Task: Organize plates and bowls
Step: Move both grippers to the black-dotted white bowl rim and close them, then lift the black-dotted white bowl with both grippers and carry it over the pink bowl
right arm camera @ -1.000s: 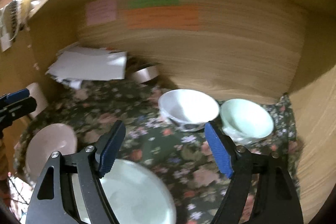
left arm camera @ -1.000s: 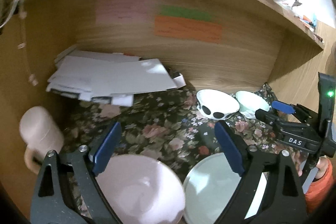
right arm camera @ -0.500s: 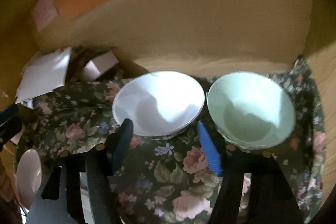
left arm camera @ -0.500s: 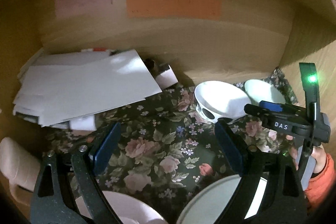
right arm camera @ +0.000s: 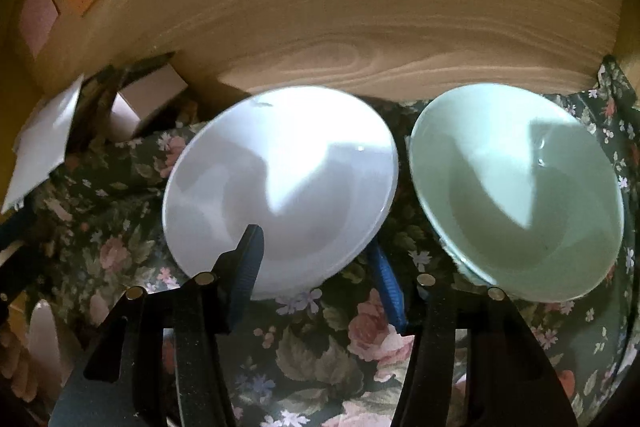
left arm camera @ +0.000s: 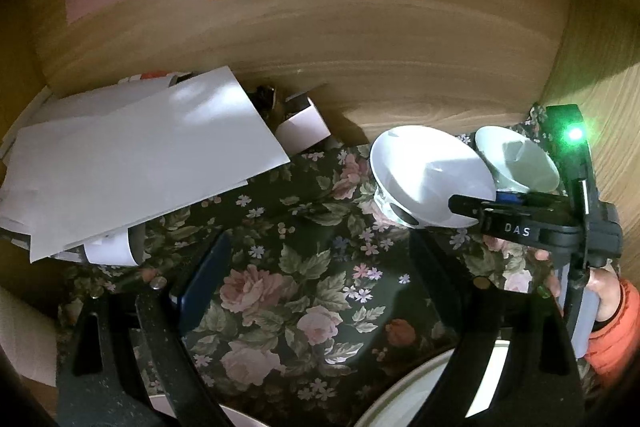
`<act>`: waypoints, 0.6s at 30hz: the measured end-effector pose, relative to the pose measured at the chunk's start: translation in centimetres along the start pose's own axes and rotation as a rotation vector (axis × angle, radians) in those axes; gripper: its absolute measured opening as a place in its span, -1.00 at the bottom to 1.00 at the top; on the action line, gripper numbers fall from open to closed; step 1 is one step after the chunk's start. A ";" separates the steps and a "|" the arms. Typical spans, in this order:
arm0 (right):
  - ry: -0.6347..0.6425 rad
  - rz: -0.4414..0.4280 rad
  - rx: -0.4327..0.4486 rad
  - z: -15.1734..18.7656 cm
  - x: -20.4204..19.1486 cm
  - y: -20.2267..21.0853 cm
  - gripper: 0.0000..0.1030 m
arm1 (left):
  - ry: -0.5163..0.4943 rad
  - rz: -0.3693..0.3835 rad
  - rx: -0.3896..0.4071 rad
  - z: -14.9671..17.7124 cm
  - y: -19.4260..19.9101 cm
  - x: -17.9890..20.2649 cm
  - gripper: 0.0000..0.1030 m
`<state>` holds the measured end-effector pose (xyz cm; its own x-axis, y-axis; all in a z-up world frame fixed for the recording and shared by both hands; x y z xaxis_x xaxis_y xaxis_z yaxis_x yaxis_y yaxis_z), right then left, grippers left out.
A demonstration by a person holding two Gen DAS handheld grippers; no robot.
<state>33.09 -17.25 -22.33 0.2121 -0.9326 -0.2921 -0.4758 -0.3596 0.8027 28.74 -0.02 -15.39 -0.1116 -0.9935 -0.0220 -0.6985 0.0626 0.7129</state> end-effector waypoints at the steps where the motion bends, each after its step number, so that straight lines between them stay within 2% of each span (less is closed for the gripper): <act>1: 0.002 0.004 -0.005 0.1 0.0 -0.2 -0.12 | 0.003 0.002 -0.006 0.1 -0.2 -0.1 0.77; 6: 0.057 0.016 -0.031 0.6 -0.5 -0.3 -0.54 | 0.016 -0.009 -0.045 0.6 -1.3 -0.4 0.77; 8: 0.091 -0.005 -0.049 1.1 -1.2 0.0 -0.61 | 0.022 -0.008 -0.064 0.8 -1.6 -0.5 0.77; 14: 0.182 -0.045 -0.091 3.3 -3.4 1.3 -0.64 | 0.027 0.007 -0.143 1.5 -3.1 -0.2 0.76; 18: 0.194 -0.062 -0.099 4.3 -4.0 2.1 -0.58 | 0.012 0.013 -0.217 2.1 -4.6 0.5 0.42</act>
<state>27.58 -14.40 -21.67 0.4026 -0.8821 -0.2446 -0.3727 -0.4020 0.8364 30.37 -0.60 -20.16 -0.1108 -0.9938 -0.0046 -0.5281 0.0549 0.8474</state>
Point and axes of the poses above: each gripper's, at about its wrist camera, not at the fingertips, and y roughly against the way its jaws point, x to its right, z to its underside, the point moved 6 cm from there along -y, roughly the way its jaws point, and after that the axes turned 1 degree about -x, right-handed, at the moved point
